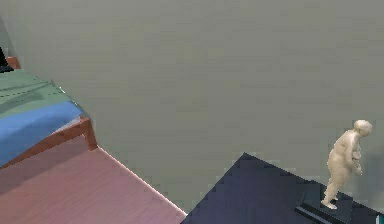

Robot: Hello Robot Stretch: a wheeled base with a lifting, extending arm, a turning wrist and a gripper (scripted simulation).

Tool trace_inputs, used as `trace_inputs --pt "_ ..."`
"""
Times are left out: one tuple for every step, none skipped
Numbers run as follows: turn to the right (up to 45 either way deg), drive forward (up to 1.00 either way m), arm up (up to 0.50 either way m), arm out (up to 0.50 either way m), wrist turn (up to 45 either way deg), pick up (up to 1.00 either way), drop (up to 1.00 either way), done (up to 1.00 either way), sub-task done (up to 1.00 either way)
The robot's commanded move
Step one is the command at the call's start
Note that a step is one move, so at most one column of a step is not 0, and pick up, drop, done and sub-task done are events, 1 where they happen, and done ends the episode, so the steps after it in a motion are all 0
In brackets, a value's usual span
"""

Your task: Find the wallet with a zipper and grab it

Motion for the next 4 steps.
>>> trace_inputs --pt "0.0 0.00 0.00 0.20 0.0 0.00 0.00 0.00 0.00" --pt "0.0 0.00 0.00 0.00 45.0 0.00 0.00 0.00 0.00" --pt "0.0 0.00 0.00 0.00 45.0 0.00 0.00 0.00 0.00" --pt "0.0 0.00 0.00 0.00 45.0 0.00 0.00 0.00 0.00"
